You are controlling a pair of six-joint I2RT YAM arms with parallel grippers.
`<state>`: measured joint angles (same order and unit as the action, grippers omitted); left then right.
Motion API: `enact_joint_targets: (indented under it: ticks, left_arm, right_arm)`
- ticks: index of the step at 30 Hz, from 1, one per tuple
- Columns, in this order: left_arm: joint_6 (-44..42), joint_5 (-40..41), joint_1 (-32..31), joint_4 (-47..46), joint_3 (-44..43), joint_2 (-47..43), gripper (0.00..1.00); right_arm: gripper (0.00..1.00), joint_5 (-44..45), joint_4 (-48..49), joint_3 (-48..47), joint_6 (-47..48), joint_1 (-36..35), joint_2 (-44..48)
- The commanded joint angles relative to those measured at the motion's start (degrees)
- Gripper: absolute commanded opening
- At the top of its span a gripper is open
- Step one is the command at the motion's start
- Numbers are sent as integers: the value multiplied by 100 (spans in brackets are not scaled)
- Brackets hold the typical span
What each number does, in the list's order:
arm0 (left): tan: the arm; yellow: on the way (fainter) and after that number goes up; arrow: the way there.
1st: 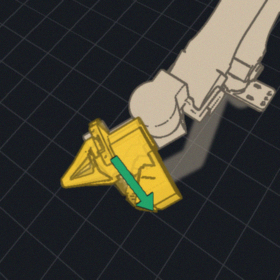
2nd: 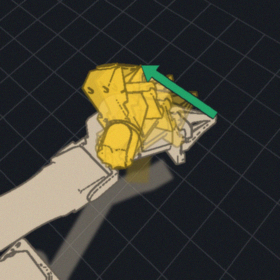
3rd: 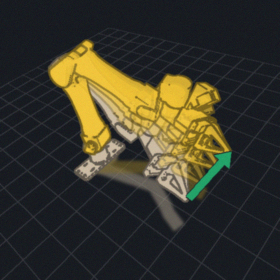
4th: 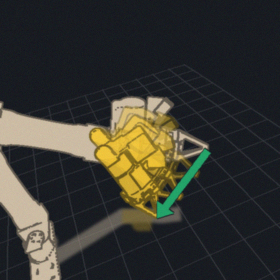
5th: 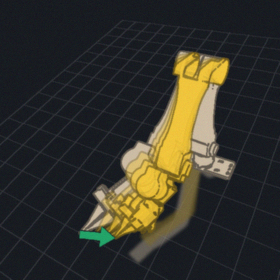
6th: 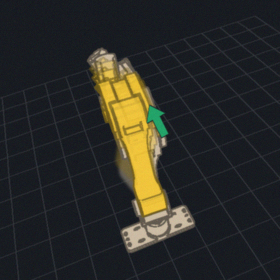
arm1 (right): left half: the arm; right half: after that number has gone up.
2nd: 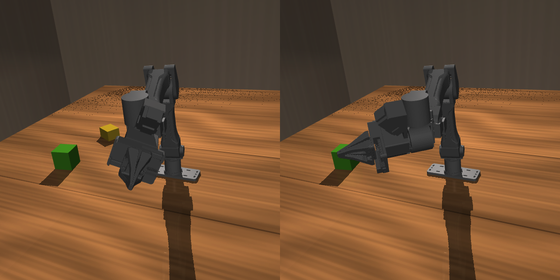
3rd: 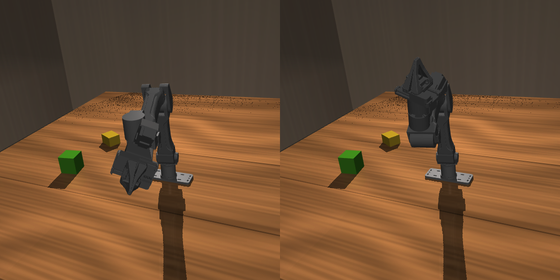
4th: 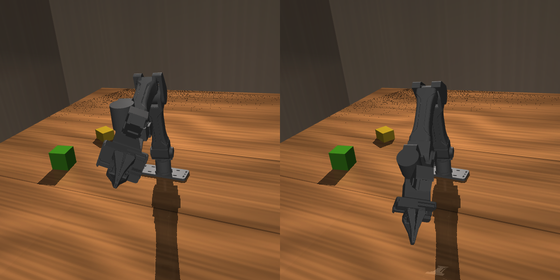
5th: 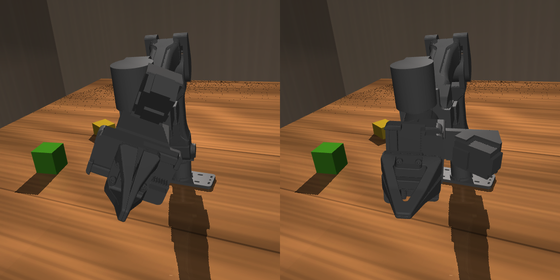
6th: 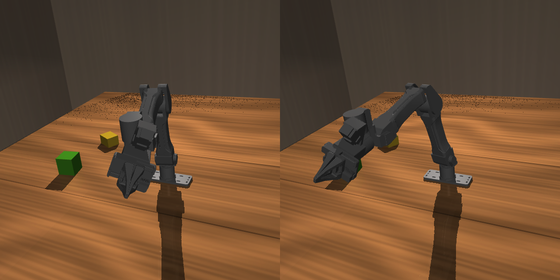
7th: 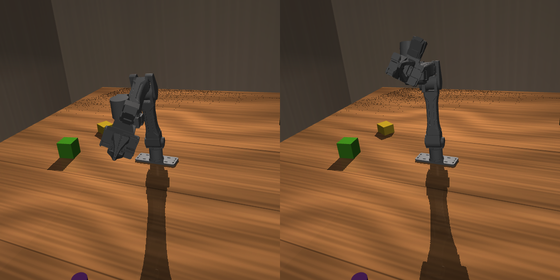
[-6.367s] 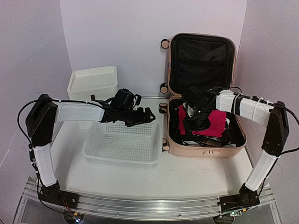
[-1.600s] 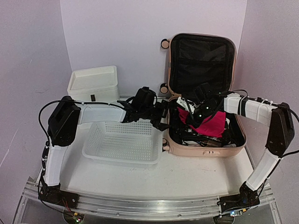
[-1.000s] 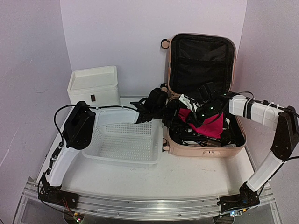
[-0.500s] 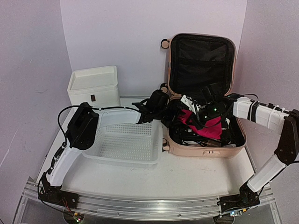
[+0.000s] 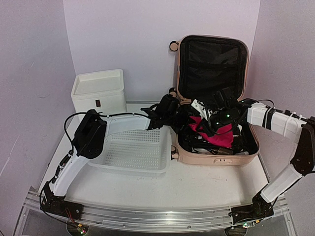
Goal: Open, take out, and arrange the luggage
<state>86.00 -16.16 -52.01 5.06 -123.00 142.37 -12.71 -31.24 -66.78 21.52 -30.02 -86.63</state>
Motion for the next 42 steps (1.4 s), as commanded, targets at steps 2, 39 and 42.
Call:
enact_joint_targets:
  ticks: [2,39,42]
  left_arm:
    - [-1252,260,11,-32,9,-678,14]
    - [-4165,1039,162,958,4857,-5013,0]
    - [-4180,1097,182,979,5170,-5286,0]
  right_arm:
    - [16,-219,-60,-112,-770,-75,360]
    - [63,1052,-1644,-853,-2334,-75,1070]
    - [63,1026,-1681,-920,-2345,-75,1011]
